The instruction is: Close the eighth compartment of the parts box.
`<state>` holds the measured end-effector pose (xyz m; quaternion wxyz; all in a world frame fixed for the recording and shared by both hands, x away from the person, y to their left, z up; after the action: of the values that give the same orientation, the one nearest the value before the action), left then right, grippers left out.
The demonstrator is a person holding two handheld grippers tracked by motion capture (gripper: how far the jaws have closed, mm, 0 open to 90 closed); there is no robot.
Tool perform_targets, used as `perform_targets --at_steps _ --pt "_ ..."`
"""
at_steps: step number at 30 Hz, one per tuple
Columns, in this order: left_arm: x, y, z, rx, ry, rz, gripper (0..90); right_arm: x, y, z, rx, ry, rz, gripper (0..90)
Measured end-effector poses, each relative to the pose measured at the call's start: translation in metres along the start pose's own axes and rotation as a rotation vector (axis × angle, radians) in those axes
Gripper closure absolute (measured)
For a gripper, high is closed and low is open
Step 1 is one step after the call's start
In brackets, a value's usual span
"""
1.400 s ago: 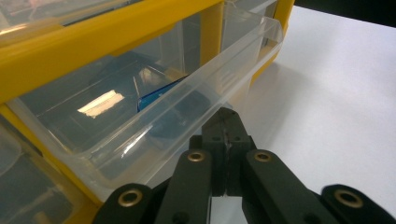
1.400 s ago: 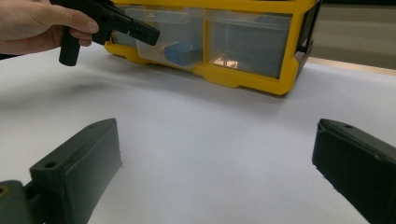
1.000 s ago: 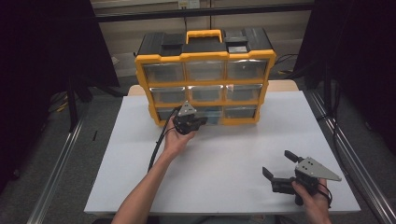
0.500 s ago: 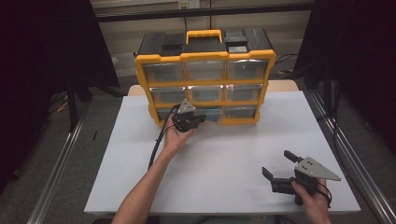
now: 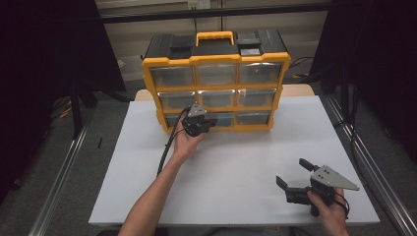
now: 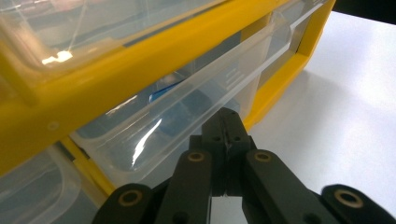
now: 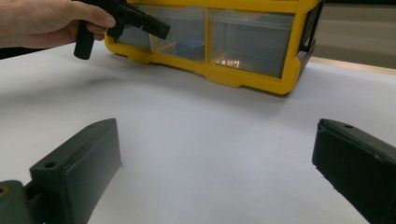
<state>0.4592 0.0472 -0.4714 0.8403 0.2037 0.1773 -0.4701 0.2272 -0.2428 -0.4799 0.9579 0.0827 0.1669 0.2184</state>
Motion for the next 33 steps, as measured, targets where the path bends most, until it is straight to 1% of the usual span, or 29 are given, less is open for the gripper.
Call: perform_targets --at_steps 1,2,6,7,8,9,10,11,15,16,18,19,20,21,23,24,25,26,27,28,29,30,31,32,33 --pt "0.0001 0.0002 0.0001 -0.001 0.004 0.001 90.0 0.0 0.0 0.0 0.0 -0.001 0.0 1.1" --pt "0.0 -0.0001 0.0004 -0.004 0.012 0.016 90.0 0.0001 0.0 0.0 -0.001 0.0 0.001 1.1" --pt "0.0032 0.0001 0.002 -0.008 -0.003 0.002 90.0 -0.0003 0.0 0.0001 0.0 0.0 -0.001 1.1" --pt "0.0037 0.0004 0.0026 -0.001 0.0 0.011 90.0 -0.0002 -0.0001 0.0002 -0.001 -0.002 0.0 1.1" --pt "0.0045 0.0005 0.0028 -0.003 -0.006 0.005 90.0 -0.0003 0.0 0.0003 0.0 -0.002 0.0 1.1" --pt "0.0045 0.0015 0.0028 0.008 -0.001 0.004 90.0 -0.0004 0.0 0.0003 0.0 -0.002 -0.001 1.1" --pt "0.0049 0.0019 0.0029 0.007 -0.002 0.003 90.0 -0.0005 0.0 0.0002 0.0 -0.001 0.001 1.1" --pt "0.005 0.0021 0.0027 0.002 0.004 0.012 90.0 -0.0005 0.0 0.0002 0.001 -0.001 0.001 1.1" --pt "0.0063 0.0027 0.0025 -0.013 -0.003 0.007 90.0 -0.0007 0.0 0.0 0.001 0.0 0.003 1.1" --pt "0.0064 0.0032 0.0024 -0.011 -0.002 0.011 90.0 -0.0007 -0.0002 0.0001 0.0 -0.001 0.003 1.1" --pt "0.0058 0.0042 0.0022 -0.012 0.014 0.023 90.0 -0.0006 -0.0004 0.0 0.001 0.0 0.002 1.1" --pt "0.0064 0.0052 0.0027 -0.002 0.003 0.025 90.0 -0.0006 -0.0005 -0.0001 0.001 0.0 0.003 1.1" --pt "0.0066 0.0053 0.0027 -0.007 0.002 0.022 90.0 -0.0006 -0.0005 -0.0002 0.001 0.001 0.003 1.2" --pt "0.0077 0.0055 0.0028 -0.007 -0.013 0.018 90.0 -0.0006 -0.0007 -0.0003 0.002 0.001 0.003 1.1" --pt "0.0076 0.0045 0.0023 -0.015 -0.008 0.01 90.0 -0.0009 -0.0015 -0.0005 0.007 0.001 0.002 1.1" --pt "0.0073 0.0045 0.0021 -0.008 0.004 0.024 90.0 -0.001 -0.0017 -0.0006 0.009 0.001 0.0 1.1" --pt "0.0091 0.0043 0.0021 -0.01 -0.01 0.011 90.0 -0.0008 -0.002 -0.0006 0.009 0.0 -0.001 1.1" --pt "0.0093 0.0039 0.0021 -0.013 -0.012 0.015 90.0 -0.0009 -0.0021 -0.0008 0.01 0.002 0.0 1.1" --pt "0.009 0.0041 0.0015 -0.009 -0.002 0.011 90.0 -0.0008 -0.0021 -0.001 0.011 0.003 0.0 1.1" --pt "0.0092 0.0038 0.0012 -0.009 0.003 0.016 90.0 -0.0004 -0.0022 -0.0011 0.012 0.001 0.001 1.1" --pt "0.0089 0.0038 0.001 0.002 0.009 0.015 90.0 -0.0004 -0.0026 -0.0013 0.011 0.002 0.002 1.1" --pt "0.0086 0.0035 0.0004 -0.002 0.009 0.02 90.0 -0.0006 -0.003 -0.0016 0.014 0.004 0.003 1.1" --pt "0.0073 0.0036 -0.001 -0.009 0.026 0.021 90.0 -0.0004 -0.0037 -0.0018 0.014 0.005 0.002 1.1" --pt "0.0067 0.0046 -0.0013 0.003 0.018 0.02 90.0 -0.0003 -0.0042 -0.002 0.02 0.007 0.003 1.2" --pt "0.0057 0.0048 -0.002 -0.008 0.012 0.018 90.0 0.0004 -0.0051 -0.0019 0.024 0.002 -0.002 1.1"
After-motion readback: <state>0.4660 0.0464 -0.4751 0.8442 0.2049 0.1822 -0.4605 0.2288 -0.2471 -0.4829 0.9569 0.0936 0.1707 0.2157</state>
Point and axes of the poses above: each handheld gripper's, and its own axes: x roughly forward along the jaws, z roughly out of its top, y roughly to its left, the point moved 4 cm from there along x, roughly forward along the jaws, and after that the axes turned 12 degrees about x, right-handed, at the moved point
